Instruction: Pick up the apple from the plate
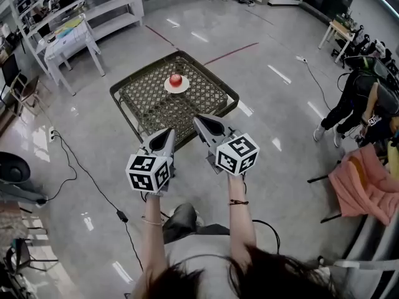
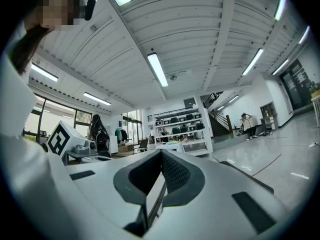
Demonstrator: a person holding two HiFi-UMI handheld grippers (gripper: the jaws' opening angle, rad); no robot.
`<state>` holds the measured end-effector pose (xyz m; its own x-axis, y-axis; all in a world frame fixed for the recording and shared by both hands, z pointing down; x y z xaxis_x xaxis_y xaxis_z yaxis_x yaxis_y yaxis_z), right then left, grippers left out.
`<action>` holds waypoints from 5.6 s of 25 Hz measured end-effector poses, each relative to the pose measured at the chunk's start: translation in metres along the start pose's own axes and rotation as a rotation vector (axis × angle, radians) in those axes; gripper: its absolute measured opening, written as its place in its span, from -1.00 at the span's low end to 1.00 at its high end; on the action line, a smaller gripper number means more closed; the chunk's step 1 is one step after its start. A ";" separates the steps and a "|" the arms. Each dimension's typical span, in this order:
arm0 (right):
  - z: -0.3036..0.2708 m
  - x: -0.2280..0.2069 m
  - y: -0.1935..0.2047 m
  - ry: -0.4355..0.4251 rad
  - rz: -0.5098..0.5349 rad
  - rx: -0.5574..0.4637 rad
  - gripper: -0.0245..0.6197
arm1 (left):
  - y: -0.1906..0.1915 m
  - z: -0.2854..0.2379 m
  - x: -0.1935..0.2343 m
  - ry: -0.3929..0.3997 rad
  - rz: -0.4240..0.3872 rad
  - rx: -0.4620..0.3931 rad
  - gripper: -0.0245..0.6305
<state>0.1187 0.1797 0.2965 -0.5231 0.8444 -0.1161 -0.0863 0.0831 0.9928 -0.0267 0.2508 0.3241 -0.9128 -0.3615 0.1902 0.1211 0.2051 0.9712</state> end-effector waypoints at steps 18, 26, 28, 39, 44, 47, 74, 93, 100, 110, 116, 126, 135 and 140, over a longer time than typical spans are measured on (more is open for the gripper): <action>-0.076 -0.033 0.022 -0.007 -0.047 0.064 -0.90 | -0.012 -0.053 0.073 0.022 0.041 0.017 -0.90; -0.098 -0.058 0.028 0.027 -0.059 0.068 -0.90 | -0.012 -0.081 0.100 0.030 0.029 0.028 -0.90; -0.103 -0.062 0.029 0.032 -0.062 0.071 -0.90 | -0.012 -0.086 0.106 0.028 0.027 0.033 -0.90; -0.138 -0.076 0.030 0.057 -0.055 0.079 -0.90 | -0.021 -0.108 0.141 0.047 0.032 0.024 -0.90; -0.156 -0.083 0.028 0.069 -0.052 0.079 -0.90 | -0.028 -0.117 0.159 0.053 0.024 0.020 -0.90; -0.165 -0.086 0.034 0.075 -0.059 0.079 -0.90 | -0.029 -0.122 0.170 0.060 0.019 0.018 -0.90; -0.223 -0.147 0.056 0.054 -0.101 0.149 -0.90 | -0.023 -0.175 0.214 0.070 0.031 0.028 -0.90; -0.278 -0.222 0.061 -0.030 -0.131 0.239 -0.90 | -0.017 -0.249 0.242 -0.012 0.096 0.081 -0.90; -0.295 -0.236 0.072 -0.044 -0.136 0.267 -0.90 | -0.013 -0.254 0.264 -0.041 0.126 0.085 -0.90; -0.327 -0.244 0.112 -0.003 -0.188 0.318 -0.90 | 0.012 -0.275 0.311 -0.028 0.126 0.168 -0.89; -0.327 -0.261 0.135 0.025 -0.210 0.335 -0.90 | 0.035 -0.297 0.322 0.006 0.127 0.223 -0.89; -0.353 -0.274 0.164 0.016 -0.205 0.373 -0.90 | 0.061 -0.327 0.348 0.055 0.116 0.287 -0.89; -0.363 -0.285 0.192 0.006 -0.228 0.402 -0.90 | 0.082 -0.349 0.363 0.051 0.117 0.314 -0.88; -0.366 -0.292 0.202 0.004 -0.238 0.413 -0.90 | 0.092 -0.360 0.369 0.060 0.130 0.329 -0.72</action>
<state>-0.0560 -0.2434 0.5207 -0.5327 0.7747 -0.3407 0.1400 0.4777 0.8673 -0.2116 -0.1910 0.5351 -0.8724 -0.3637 0.3265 0.0936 0.5313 0.8420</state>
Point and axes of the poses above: the fingertips, and each gripper's own axes: z backward along the fingers, x to its left, y out of its underside, the point moved 7 cm from there along z, backward along the fingers, and after that the axes turned 7 degrees about y, right-handed, at the moved point
